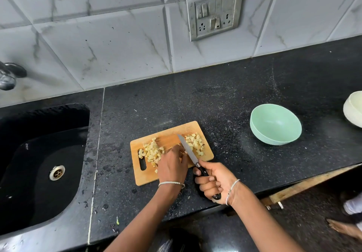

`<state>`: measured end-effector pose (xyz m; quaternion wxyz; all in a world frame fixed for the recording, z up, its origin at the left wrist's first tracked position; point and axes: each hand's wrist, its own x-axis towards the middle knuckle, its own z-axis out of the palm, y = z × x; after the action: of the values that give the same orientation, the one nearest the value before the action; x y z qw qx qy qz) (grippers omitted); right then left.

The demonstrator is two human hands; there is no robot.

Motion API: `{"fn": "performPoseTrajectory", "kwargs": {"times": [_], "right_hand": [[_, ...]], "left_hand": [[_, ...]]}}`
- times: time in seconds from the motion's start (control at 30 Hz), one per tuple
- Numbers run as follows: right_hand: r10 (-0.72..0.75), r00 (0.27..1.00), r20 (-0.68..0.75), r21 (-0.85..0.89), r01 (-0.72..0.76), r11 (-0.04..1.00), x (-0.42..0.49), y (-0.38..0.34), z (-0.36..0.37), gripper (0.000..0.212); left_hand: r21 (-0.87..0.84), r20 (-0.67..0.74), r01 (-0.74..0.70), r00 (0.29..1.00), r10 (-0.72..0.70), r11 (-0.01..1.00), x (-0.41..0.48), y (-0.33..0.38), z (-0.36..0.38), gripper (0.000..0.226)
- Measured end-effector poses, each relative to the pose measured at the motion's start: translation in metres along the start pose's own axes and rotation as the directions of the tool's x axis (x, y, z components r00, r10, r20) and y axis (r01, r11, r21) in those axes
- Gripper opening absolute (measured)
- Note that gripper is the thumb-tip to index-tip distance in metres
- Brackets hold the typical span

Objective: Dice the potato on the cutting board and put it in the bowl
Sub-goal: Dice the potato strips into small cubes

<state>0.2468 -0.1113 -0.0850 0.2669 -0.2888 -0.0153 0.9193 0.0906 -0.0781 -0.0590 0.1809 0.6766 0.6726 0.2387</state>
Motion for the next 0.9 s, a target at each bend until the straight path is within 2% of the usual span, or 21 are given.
{"fn": "performPoseTrajectory", "kwargs": {"times": [0.13, 0.4, 0.47, 0.53, 0.63, 0.7, 0.77, 0.83, 0.9], "right_hand": [[-0.007, 0.993, 0.114, 0.067, 0.000, 0.998, -0.004, 0.002, -0.005, 0.034], [-0.016, 0.981, 0.193, 0.083, 0.000, 0.997, -0.015, -0.001, -0.010, 0.031], [-0.005, 0.978, 0.207, 0.106, -0.018, 0.994, -0.013, -0.002, -0.010, 0.031], [0.005, 0.976, 0.219, 0.127, -0.033, 0.991, -0.012, -0.001, -0.009, 0.031], [-0.007, 0.972, 0.234, 0.130, -0.024, 0.991, -0.012, 0.001, -0.005, 0.031], [-0.014, 0.970, 0.243, 0.119, -0.016, 0.993, -0.014, 0.003, -0.003, 0.032], [-0.016, 0.967, 0.254, 0.109, -0.012, 0.994, -0.015, 0.004, -0.003, 0.032], [-0.011, 0.967, 0.255, 0.098, -0.015, 0.995, -0.016, 0.004, -0.003, 0.033], [-0.009, 0.966, 0.259, 0.090, -0.015, 0.996, -0.016, 0.004, -0.002, 0.033]], "left_hand": [[-0.065, 0.034, 0.020, 0.999, -0.018, 0.998, 0.003, 0.001, 0.002, 0.020], [-0.015, 0.020, -0.026, 0.999, 0.026, 1.000, 0.007, 0.004, 0.003, 0.027], [-0.049, 0.038, 0.001, 0.999, 0.000, 0.999, 0.010, 0.005, 0.003, 0.026], [-0.164, 0.082, 0.070, 0.995, -0.058, 0.984, 0.013, 0.007, 0.003, 0.019], [-0.446, 0.205, 0.267, 0.960, -0.193, 0.854, 0.015, 0.009, 0.001, 0.011], [-0.589, 0.329, 0.423, 0.904, -0.274, 0.689, 0.015, 0.009, -0.003, 0.012], [-0.668, 0.426, 0.518, 0.855, -0.295, 0.535, 0.017, 0.007, -0.006, 0.011], [-0.679, 0.442, 0.525, 0.850, -0.286, 0.513, 0.019, 0.006, -0.007, 0.012], [-0.652, 0.376, 0.475, 0.880, -0.291, 0.591, 0.019, 0.005, -0.007, 0.012]]}}
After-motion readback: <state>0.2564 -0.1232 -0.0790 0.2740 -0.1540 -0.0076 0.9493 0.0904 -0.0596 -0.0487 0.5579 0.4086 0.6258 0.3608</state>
